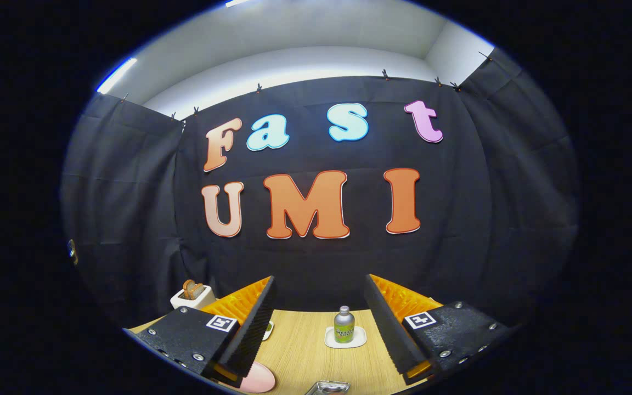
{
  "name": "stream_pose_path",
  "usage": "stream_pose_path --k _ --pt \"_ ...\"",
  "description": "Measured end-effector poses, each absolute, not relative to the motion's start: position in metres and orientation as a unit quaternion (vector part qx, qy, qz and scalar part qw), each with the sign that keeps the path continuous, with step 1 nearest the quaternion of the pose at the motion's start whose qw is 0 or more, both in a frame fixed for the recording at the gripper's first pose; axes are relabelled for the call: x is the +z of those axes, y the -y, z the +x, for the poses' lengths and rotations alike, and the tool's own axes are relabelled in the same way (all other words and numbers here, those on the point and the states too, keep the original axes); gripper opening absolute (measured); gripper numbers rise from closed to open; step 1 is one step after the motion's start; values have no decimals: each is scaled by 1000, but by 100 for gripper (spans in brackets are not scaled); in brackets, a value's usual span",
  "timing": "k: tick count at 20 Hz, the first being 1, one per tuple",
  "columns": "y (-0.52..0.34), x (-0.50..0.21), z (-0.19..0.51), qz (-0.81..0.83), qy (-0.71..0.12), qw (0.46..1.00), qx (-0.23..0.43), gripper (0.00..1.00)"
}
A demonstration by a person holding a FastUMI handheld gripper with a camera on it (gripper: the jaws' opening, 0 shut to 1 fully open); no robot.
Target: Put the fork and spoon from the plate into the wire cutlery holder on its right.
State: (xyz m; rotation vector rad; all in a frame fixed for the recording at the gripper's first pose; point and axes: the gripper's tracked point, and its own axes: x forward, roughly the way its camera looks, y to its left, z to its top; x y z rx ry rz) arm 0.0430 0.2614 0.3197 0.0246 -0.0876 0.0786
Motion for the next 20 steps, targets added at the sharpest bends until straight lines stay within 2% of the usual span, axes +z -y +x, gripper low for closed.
stream_pose_path --k 20 --pt "-268 325 40 -5 61 998 34 95"
